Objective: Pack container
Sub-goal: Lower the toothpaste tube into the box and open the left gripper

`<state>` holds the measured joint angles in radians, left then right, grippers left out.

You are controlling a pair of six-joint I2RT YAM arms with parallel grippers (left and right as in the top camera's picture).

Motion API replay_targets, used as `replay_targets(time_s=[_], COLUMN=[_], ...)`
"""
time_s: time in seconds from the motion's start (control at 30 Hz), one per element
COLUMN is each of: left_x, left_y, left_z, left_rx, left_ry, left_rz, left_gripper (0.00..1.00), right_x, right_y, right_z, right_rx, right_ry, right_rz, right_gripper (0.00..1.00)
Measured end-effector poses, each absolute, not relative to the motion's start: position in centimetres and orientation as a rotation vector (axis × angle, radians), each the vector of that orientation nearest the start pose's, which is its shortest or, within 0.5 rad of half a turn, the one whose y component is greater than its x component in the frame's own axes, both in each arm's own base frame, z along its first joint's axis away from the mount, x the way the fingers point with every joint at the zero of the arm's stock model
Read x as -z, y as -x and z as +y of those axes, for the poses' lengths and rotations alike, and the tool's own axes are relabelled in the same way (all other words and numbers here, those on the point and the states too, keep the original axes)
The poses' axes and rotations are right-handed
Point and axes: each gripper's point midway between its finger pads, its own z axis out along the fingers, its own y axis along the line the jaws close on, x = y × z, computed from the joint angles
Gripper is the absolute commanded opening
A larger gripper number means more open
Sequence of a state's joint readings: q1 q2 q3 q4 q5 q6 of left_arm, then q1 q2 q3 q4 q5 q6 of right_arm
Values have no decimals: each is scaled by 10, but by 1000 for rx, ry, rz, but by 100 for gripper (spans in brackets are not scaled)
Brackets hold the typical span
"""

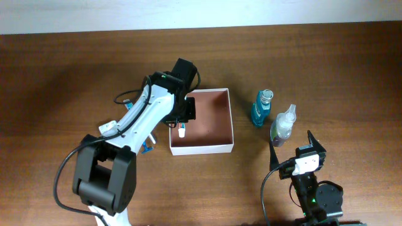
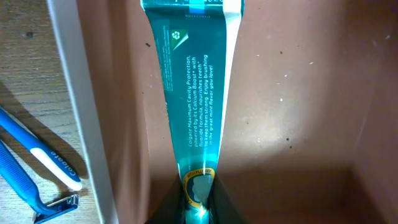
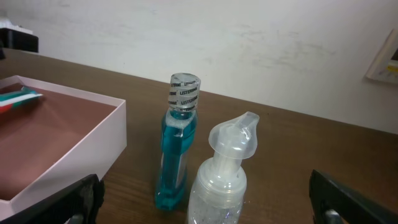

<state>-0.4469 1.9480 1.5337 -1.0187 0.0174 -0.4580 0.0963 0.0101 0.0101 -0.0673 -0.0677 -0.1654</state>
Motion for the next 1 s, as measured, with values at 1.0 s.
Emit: replay_targets(time_s=[1.0], left_x=[-63], left_y=[-374], left_z=[-165], left_rx=[8], left_ry=[96], left_rz=[2971], left_gripper=[1], right_x=[-160], right_y=[-244], right_z=[35], right_rx=[-3], right_ry=[265], right_rz=[1616], right_gripper=[98])
